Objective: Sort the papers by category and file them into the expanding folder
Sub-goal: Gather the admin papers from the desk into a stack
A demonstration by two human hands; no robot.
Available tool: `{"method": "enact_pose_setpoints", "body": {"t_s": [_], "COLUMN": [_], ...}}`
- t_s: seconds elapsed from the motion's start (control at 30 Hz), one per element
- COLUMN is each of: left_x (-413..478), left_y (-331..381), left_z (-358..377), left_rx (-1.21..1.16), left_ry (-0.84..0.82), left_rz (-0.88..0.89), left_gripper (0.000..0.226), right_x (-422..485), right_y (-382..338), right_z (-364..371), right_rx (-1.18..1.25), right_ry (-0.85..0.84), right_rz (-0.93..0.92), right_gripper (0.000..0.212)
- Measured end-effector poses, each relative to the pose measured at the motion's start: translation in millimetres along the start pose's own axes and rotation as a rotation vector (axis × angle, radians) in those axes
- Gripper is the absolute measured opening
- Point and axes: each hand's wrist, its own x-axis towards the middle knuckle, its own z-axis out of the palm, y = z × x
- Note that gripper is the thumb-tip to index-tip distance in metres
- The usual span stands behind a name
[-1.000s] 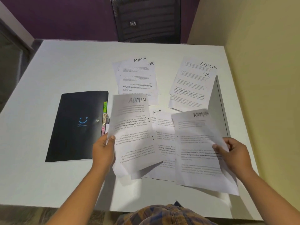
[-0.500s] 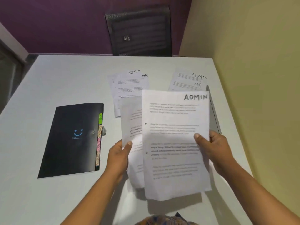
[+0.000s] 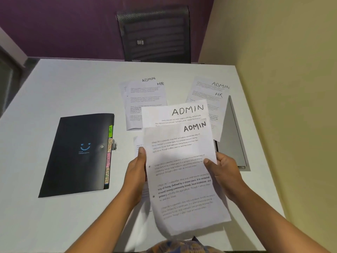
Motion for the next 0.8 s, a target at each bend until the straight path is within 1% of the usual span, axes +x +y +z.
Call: {"method": "enact_pose_setpoints", "body": {"t_s": [0.1,0.13,0.3,0.37,0.43,0.5,0.53,0.6,0.63,0.67,0.7,0.77,0.8], "left_x": [-1,-2,-1,-1,-5,-4,-4,1,4,4,5,3,4], "left_y": [0,1,2,5,11,11,11,5,1,1,0,0,0], "left_z": [-1,-1,-2,-1,2,2,2,0,0,1,2,5,7], "left_rx": [-0.007,0.018,0.141,0.187,0.222,0.257,0.273,0.315,0.337,0.342,0.334,0.317,0.304], "left_ry": [-0.029,-0.036,0.003,0.043,0.044,0.028,0.036,0.038,0.043,0.052,0.044,0.024,0.011], "left_rz": [0.073,0.096,0.288,0.343,0.388,0.402,0.407,0.388,0.376,0.363,0.361,0.366,0.358], "left_gripper": [0.015,0.011,0.019,0.018,0.023,0.027,0.026,0.012,0.006,0.009,0.005,0.018,0.020], "right_x": [-1,-1,-3,-5,-4,-4,-3,-4,-5,-5,-6,-2,-1], "right_y": [0,0,-7,-9,-7,-10,-9,-10,-10,-8,-7,-3,-1], "right_z": [-2,-2,-3,-4,-5,-5,-7,-9,-11,-12,-13,-18,-19], "right_rx": [-0.021,-0.034,-0.084,-0.095,-0.100,-0.124,-0.141,-0.176,-0.198,-0.221,-0.221,-0.176,-0.141], "right_ry": [-0.024,-0.024,0.023,0.036,0.031,0.034,0.027,0.009,0.004,0.013,0.020,0.015,0.013], "right_rz": [-0.041,-0.064,-0.200,-0.237,-0.255,-0.274,-0.285,-0.309,-0.325,-0.330,-0.325,-0.324,-0.320], "right_gripper": [0.022,0.022,0.022,0.024,0.024,0.022,0.021,0.020,0.025,0.035,0.040,0.034,0.039]}}
